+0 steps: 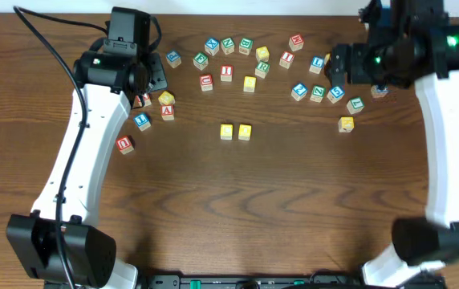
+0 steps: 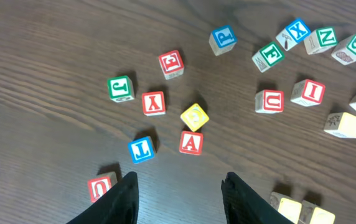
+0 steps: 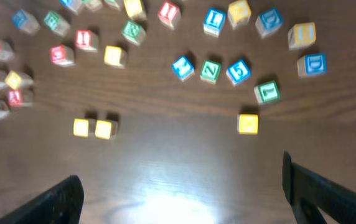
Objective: Spell out CORL
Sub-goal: 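Release the O block and raise the left gripper away, then reach the right gripper to the green R block and grasp it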
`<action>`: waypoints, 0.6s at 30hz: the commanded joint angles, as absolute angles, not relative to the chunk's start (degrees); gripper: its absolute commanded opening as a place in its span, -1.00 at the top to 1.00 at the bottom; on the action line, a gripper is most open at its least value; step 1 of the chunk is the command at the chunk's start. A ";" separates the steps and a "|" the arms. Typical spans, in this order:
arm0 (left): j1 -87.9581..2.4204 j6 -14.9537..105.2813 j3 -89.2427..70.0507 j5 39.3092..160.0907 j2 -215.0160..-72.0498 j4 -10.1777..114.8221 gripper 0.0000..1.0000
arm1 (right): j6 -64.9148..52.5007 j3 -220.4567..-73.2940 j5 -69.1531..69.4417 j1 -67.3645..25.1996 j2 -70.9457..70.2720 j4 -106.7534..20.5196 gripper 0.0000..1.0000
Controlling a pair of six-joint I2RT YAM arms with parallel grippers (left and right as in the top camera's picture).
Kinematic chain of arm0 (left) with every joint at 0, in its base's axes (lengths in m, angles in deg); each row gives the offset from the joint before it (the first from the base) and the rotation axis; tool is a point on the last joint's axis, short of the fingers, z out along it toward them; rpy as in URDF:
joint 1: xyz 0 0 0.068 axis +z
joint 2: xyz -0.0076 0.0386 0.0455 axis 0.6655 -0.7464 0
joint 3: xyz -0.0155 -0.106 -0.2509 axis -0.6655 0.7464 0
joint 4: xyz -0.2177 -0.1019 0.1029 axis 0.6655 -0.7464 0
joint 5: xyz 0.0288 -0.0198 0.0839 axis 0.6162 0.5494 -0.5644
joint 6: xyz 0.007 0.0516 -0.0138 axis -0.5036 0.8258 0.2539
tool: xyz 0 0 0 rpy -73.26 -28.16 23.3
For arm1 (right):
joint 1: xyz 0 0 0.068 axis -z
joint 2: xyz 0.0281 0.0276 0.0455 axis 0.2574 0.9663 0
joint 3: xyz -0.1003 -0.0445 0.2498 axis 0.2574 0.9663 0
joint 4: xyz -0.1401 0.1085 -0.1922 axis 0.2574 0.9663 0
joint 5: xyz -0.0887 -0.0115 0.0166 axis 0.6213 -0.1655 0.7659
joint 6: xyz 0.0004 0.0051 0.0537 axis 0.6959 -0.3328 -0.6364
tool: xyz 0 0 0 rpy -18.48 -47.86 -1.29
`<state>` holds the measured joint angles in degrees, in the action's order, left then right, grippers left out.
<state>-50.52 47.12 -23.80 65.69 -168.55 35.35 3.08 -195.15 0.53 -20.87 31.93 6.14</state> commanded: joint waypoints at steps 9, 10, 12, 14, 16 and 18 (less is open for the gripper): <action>-48.27 48.30 -24.00 64.99 -169.44 35.13 0.06 | -2.91 -202.99 1.82 -23.91 42.30 1.72 -0.82; -48.27 48.30 -24.00 64.99 -169.84 35.13 0.02 | -3.19 -202.95 1.82 -24.37 42.51 0.76 -0.82; -48.27 48.15 -24.00 64.99 -170.58 35.13 0.00 | -3.65 -202.86 1.86 -25.33 43.19 -0.66 -0.82; -48.27 48.13 -24.00 65.23 -171.59 34.89 0.00 | -3.69 -202.84 1.86 -26.49 44.37 -1.80 -0.80; -48.27 47.71 -24.00 65.45 -172.11 34.50 0.00 | -3.69 -202.64 1.86 -27.04 45.31 -1.97 -0.80; -48.27 46.64 -24.00 65.45 -172.61 34.10 0.01 | -3.67 -202.62 1.86 -27.21 46.36 -1.71 -0.81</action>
<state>-48.48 47.34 -23.80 65.73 -171.19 34.83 -2.54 -201.53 1.58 -26.45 43.93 -1.88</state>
